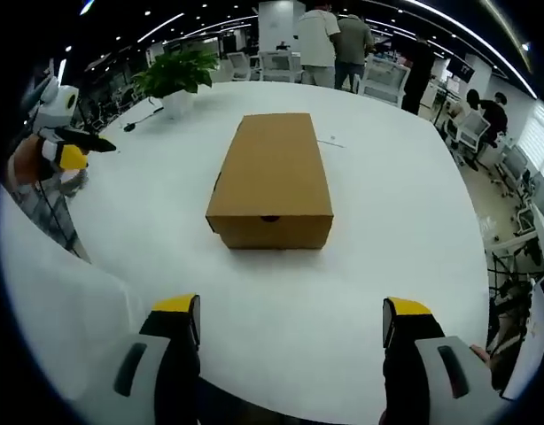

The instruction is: Operate the shoe box by opening the lid, removing the specified soft item, and placing it in the target area until the item is outside and the box remains undamaged.

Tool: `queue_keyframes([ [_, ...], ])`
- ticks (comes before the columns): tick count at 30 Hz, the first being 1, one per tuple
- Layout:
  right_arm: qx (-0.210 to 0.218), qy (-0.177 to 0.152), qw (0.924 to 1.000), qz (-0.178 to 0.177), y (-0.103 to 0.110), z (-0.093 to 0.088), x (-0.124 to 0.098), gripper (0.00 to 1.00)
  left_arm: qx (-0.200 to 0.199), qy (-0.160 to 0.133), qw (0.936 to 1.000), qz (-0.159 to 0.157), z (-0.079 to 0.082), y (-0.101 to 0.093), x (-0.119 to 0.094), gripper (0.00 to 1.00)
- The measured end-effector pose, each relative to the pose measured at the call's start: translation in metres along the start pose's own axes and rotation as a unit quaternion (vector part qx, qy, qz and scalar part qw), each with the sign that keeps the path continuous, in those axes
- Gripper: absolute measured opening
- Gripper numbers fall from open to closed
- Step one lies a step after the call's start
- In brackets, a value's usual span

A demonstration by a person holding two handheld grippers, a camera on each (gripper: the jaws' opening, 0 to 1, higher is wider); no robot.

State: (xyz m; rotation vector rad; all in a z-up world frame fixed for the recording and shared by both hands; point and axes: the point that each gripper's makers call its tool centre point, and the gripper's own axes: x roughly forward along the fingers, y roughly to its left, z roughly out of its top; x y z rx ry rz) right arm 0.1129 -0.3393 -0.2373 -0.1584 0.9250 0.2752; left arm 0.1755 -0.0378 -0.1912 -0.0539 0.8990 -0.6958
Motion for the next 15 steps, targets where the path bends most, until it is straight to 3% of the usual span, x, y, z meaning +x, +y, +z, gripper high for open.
queue_keyframes([
  [4,-0.001,-0.004,1.0,0.004,0.0045,-0.0031,0.0068,0.86,0.012,0.003,0.9999,0.001,0.0002,-0.0042,0.0016,0.99],
  [7,-0.005,-0.002,0.9999,0.01,0.0084,-0.0019,0.0082,0.86,0.002,-0.009,1.0,0.001,0.0004,-0.0046,0.0011,0.99],
  [15,-0.007,-0.003,0.9999,0.013,0.0074,0.0003,0.0093,0.86,-0.006,-0.003,0.9999,0.008,-0.0054,-0.0001,-0.0051,0.99],
])
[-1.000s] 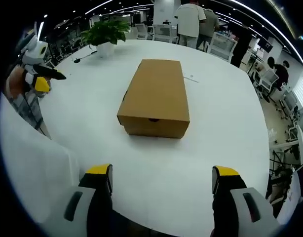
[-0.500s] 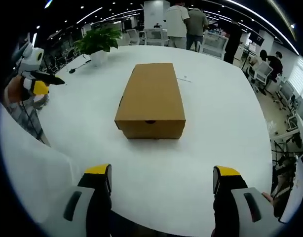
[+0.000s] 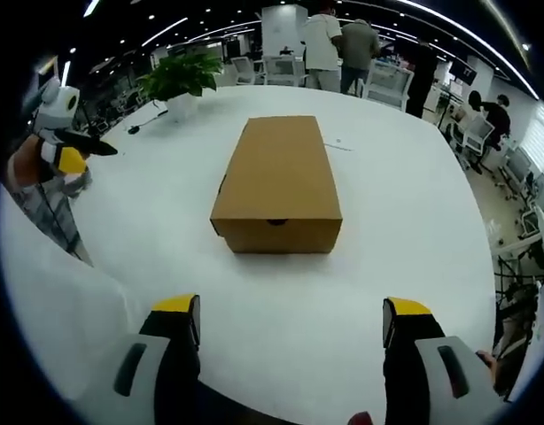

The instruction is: Operate the shoe box by opening the lid, removing the specified soft item, and placing it in the target area until the item is outside and the box remains undamaged.

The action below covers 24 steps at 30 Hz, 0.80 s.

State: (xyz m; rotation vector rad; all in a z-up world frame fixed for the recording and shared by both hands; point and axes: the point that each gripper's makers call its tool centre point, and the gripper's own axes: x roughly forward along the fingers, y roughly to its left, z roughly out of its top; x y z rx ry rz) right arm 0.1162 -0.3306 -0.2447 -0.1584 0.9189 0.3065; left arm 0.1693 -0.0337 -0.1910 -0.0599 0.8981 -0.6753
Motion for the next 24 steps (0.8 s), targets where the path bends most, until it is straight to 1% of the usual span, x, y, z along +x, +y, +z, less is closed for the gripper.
queue_keyframes([
  [3,0.003,-0.001,1.0,0.001,0.0,0.0,0.0,0.86,-0.001,0.002,1.0,0.003,0.003,0.002,0.001,0.99],
  [7,0.003,0.003,1.0,0.003,0.0,0.0,0.001,0.87,0.0,-0.006,1.0,0.003,0.009,0.001,0.001,0.99],
  [10,0.003,0.002,1.0,0.004,0.0,0.001,0.002,0.87,0.0,-0.008,1.0,0.003,0.011,0.001,0.002,0.99],
  [13,-0.002,0.011,0.9999,0.009,0.002,0.003,0.005,0.87,-0.008,-0.018,0.9998,0.002,0.013,0.002,0.004,0.99],
  [15,-0.005,0.011,0.9999,0.009,0.001,0.007,0.005,0.87,-0.016,-0.017,0.9997,0.0,0.014,0.003,0.007,0.99],
  [19,-0.002,0.007,1.0,0.007,-0.003,0.012,0.002,0.87,-0.009,-0.019,0.9998,-0.003,0.019,0.002,0.008,0.99],
  [24,0.0,0.003,1.0,0.0,-0.007,0.013,-0.001,0.87,-0.007,-0.015,0.9998,-0.005,0.02,0.004,0.01,0.99],
])
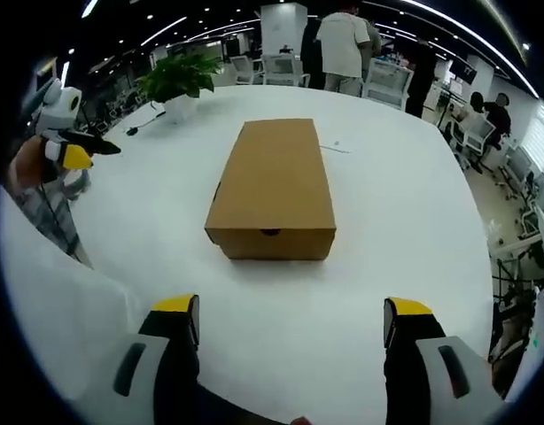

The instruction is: Operate the shoe box by opening the lid, removing the specified soft item, and placing it in the target area until the item is outside and the box remains undamaged.

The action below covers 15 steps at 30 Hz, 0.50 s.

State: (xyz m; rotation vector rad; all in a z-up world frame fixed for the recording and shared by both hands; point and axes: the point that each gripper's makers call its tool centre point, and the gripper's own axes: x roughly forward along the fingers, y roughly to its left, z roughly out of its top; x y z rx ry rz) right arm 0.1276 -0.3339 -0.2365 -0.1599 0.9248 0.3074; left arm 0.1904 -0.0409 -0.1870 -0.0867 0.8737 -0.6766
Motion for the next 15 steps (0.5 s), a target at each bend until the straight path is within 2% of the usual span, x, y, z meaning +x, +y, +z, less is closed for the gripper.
queue_keyframes([
  [5,0.001,0.0,1.0,0.0,-0.003,0.003,0.002,0.87,0.003,0.005,1.0,-0.004,0.002,-0.002,0.004,0.99],
  [15,0.018,-0.014,0.9997,0.007,0.0,0.01,0.008,0.88,0.013,-0.007,0.9999,-0.009,0.013,-0.009,0.006,0.99],
])
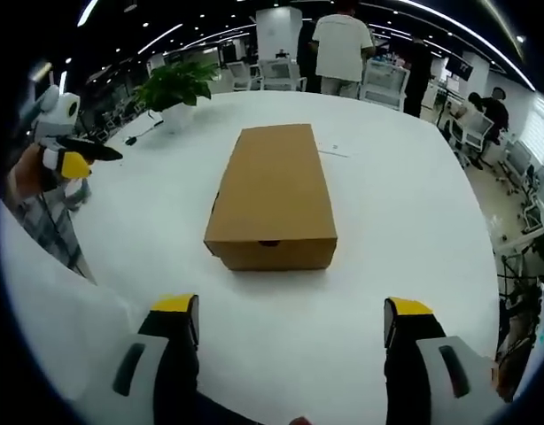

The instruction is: Operate the shoe box by opening the lid, removing the specified soft item, and placing it in the target area until the item is outside and the box remains undamaged.

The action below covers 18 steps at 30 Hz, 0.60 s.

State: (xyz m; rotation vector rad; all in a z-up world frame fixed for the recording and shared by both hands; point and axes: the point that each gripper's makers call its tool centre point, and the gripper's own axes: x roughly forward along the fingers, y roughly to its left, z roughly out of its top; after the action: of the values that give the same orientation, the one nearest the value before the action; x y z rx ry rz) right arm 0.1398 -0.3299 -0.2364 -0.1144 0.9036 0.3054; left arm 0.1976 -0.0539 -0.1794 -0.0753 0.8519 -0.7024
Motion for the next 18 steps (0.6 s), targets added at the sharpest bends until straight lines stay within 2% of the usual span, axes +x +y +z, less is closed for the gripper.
queue_keyframes([
  [2,0.019,-0.006,0.9998,0.001,0.001,0.003,0.004,0.89,0.002,-0.001,1.0,0.002,0.001,0.001,-0.001,0.99],
  [4,0.036,-0.027,0.999,0.0,0.001,0.012,0.007,0.92,0.001,0.0,1.0,0.004,0.0,0.003,-0.001,0.99],
  [8,0.045,-0.027,0.9986,0.003,0.002,0.014,0.012,0.91,0.002,0.004,1.0,0.006,-0.002,0.004,-0.002,0.99],
  [11,0.075,-0.035,0.9965,0.014,0.006,0.013,0.017,0.91,0.002,0.004,0.9999,0.009,-0.002,0.005,-0.003,0.99],
  [15,0.131,-0.056,0.9897,0.011,0.002,0.015,0.023,0.9,0.002,0.006,0.9999,0.009,-0.003,0.005,-0.003,0.98],
  [18,0.182,-0.075,0.98,0.027,0.002,0.019,0.025,0.9,0.004,0.007,0.9999,0.007,-0.003,0.004,-0.003,0.98],
])
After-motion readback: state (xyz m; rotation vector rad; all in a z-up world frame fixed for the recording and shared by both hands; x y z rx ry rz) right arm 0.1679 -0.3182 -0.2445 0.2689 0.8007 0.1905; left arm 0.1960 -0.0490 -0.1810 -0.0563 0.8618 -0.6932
